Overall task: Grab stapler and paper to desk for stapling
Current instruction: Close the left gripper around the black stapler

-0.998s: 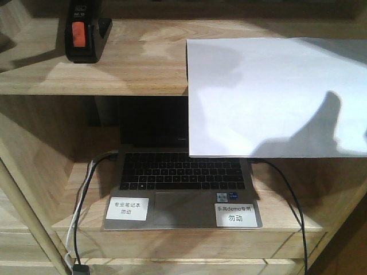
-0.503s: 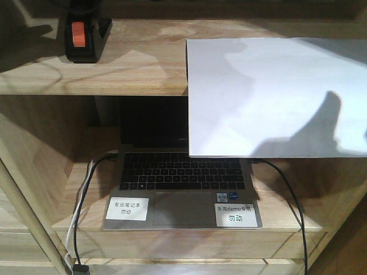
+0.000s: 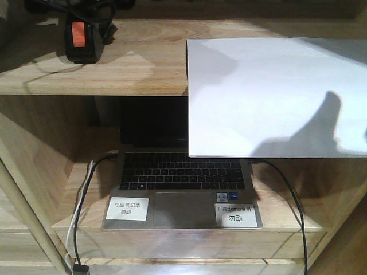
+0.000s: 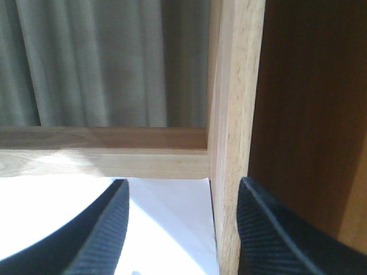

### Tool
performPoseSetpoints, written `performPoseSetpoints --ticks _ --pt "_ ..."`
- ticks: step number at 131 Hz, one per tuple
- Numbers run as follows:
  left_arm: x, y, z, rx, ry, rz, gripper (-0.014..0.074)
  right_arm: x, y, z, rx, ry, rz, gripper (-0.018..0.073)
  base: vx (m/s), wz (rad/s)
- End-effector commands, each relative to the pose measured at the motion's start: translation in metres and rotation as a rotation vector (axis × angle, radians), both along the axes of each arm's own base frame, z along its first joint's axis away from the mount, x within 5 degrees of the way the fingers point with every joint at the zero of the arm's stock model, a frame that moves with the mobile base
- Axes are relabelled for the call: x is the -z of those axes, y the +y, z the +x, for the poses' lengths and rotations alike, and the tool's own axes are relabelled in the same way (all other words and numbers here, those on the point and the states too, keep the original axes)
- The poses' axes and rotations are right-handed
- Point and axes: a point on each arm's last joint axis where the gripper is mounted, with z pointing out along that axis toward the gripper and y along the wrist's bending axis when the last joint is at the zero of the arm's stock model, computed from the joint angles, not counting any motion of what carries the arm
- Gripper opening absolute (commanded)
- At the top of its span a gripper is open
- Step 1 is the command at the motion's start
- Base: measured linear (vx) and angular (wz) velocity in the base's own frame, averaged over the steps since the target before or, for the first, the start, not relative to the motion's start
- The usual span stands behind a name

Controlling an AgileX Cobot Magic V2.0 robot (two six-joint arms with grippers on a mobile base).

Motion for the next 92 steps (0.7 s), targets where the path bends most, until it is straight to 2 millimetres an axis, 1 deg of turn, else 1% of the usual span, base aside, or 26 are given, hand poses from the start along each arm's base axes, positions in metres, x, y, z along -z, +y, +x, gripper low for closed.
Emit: performPoseSetpoints --ticks 1,19,33,41,50,57,58,59,64,65,68,69,73,74,75,76,77,79,92 --pt "-0.0235 0.0067 -0.0099 0.017 -0.099 -0.031 0.0638 -0.0136 -0.0006 -0.0010 0.008 -0.089 -0.002 0.0396 0.00 0.00" --pt "-0.0229 0.0066 -0.0097 0.016 -0.095 -0.031 0.0591 -0.0136 -0.0006 -0.0010 0.008 -0.089 -0.002 0.0396 0.00 0.00" --pt "-0.0229 0.0067 -0.0097 0.016 -0.096 -0.030 0.0521 -0.0136 -0.0006 -0.0010 0.008 -0.089 -0.002 0.0396 0.00 0.00" --pt "-0.0229 0.0067 -0.0098 0.015 -0.095 -0.030 0.0468 -0.0136 -0.0006 -0.0010 0.008 -0.089 -0.002 0.0396 0.00 0.00" --pt "-0.0229 0.0067 -0.0097 0.016 -0.096 -0.030 0.0392 -0.0136 -0.0006 -0.0010 0.008 -0.089 -0.002 0.0396 0.00 0.00" --pt "-0.0229 0.0067 -0.0097 0.016 -0.096 -0.030 0.0316 -0.0136 -0.0006 -0.0010 0.008 -0.089 -0.002 0.0396 0.00 0.00" --pt "-0.0229 0.0067 -0.0097 0.016 -0.096 -0.030 0.0295 -0.0136 -0.0006 -0.0010 0.008 -0.089 -0.002 0.0396 0.00 0.00" --pt "-0.0229 0.0067 -0.0097 0.016 -0.096 -0.030 0.0295 -0.0136 -0.0006 -0.0010 0.008 -0.089 -0.002 0.0396 0.00 0.00" --pt "-0.0229 0.0067 -0.0097 0.016 -0.096 -0.030 0.0224 -0.0136 -0.0006 -0.0010 0.008 -0.089 -0.002 0.0396 0.00 0.00" --pt "-0.0233 0.0068 -0.0100 0.016 -0.097 -0.030 0.0199 -0.0136 -0.0006 -0.0010 0.008 -0.089 -0.002 0.0396 0.00 0.00" --pt "-0.0232 0.0069 -0.0101 0.015 -0.095 -0.030 0.0173 -0.0136 -0.0006 -0.0010 0.008 -0.089 -0.002 0.0396 0.00 0.00" --pt "-0.0232 0.0069 -0.0101 0.015 -0.095 -0.030 0.0146 -0.0136 -0.0006 -0.0010 0.008 -0.089 -0.002 0.0396 0.00 0.00" --pt "-0.0232 0.0069 -0.0101 0.015 -0.095 -0.030 0.0092 -0.0136 -0.0006 -0.0010 0.008 -0.089 -0.002 0.0396 0.00 0.00" --pt "-0.0234 0.0071 -0.0103 0.015 -0.095 -0.030 0.0065 -0.0136 -0.0006 -0.0010 0.008 -0.089 -0.002 0.0396 0.00 0.00" --pt "-0.0234 0.0071 -0.0103 0.015 -0.095 -0.030 0.0065 -0.0136 -0.0006 -0.0010 0.008 -0.089 -0.002 0.0396 0.00 0.00" --pt "-0.0234 0.0071 -0.0103 0.015 -0.095 -0.030 0.0038 -0.0136 -0.0006 -0.0010 0.008 -0.089 -0.002 0.0396 0.00 0.00" --pt "-0.0233 0.0071 -0.0103 0.014 -0.094 -0.030 0.0038 -0.0136 -0.0006 -0.0010 0.008 -0.089 -0.002 0.0396 0.00 0.00" --pt "-0.0237 0.0074 -0.0109 0.014 -0.094 -0.031 -0.0003 -0.0136 -0.0006 -0.0010 0.008 -0.089 -0.002 0.0396 0.00 0.00" --pt "-0.0250 0.0081 -0.0119 0.015 -0.099 -0.033 -0.0008 -0.0136 -0.0006 -0.0010 0.008 -0.089 -0.002 0.0396 0.00 0.00"
